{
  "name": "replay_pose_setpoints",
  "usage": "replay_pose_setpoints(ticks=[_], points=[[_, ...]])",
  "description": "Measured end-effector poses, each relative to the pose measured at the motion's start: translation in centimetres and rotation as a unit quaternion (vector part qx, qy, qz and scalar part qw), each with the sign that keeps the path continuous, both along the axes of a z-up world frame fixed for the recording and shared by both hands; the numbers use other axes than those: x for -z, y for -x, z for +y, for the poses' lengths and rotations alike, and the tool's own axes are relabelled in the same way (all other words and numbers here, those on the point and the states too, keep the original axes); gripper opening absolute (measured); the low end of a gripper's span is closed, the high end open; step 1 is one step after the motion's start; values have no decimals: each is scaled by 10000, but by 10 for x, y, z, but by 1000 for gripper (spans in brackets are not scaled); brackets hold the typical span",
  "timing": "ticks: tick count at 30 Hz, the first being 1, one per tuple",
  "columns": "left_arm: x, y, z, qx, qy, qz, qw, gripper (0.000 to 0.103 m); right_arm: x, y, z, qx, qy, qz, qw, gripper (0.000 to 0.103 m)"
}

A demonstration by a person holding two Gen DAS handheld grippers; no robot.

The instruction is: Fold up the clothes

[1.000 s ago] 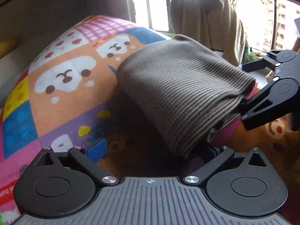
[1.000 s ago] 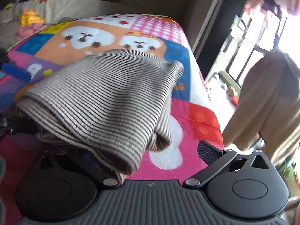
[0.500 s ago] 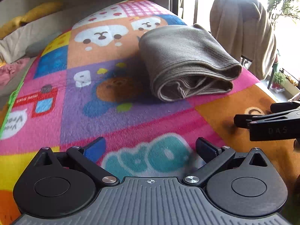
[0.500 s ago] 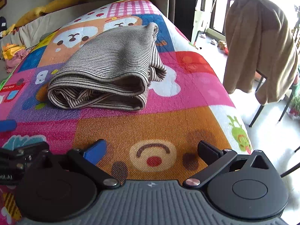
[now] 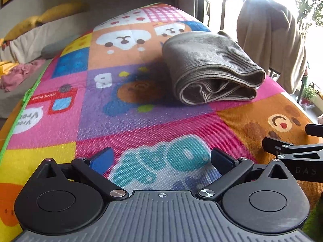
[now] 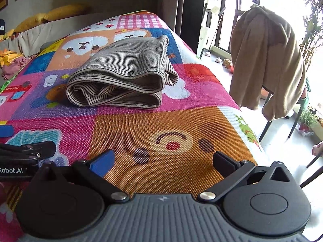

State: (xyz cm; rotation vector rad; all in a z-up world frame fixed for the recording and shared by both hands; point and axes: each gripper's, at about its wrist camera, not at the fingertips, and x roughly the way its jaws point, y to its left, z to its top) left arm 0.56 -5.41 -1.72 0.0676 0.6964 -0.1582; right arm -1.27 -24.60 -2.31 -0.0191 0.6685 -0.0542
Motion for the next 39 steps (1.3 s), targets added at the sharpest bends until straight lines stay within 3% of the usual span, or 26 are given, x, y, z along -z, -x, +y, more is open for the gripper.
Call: replay_pose_setpoints(ticks=[3,7,14,39], points=[[-1,0,-2,-4,-10,14,10000,103,0,-2,-8,5,-270,64,9996,103],[-2,0,-1,18,-12,22,10000,103,3,-3,0,-145,-7,-79,9999,103],[-1,-6,-4,-2,4,9,10000,103,2,-19,-7,-439,-218,17,9988,103],[0,-17,-2,-67,11,12,10000,103,1,-18,-8,-448,-281,42,9986,103]])
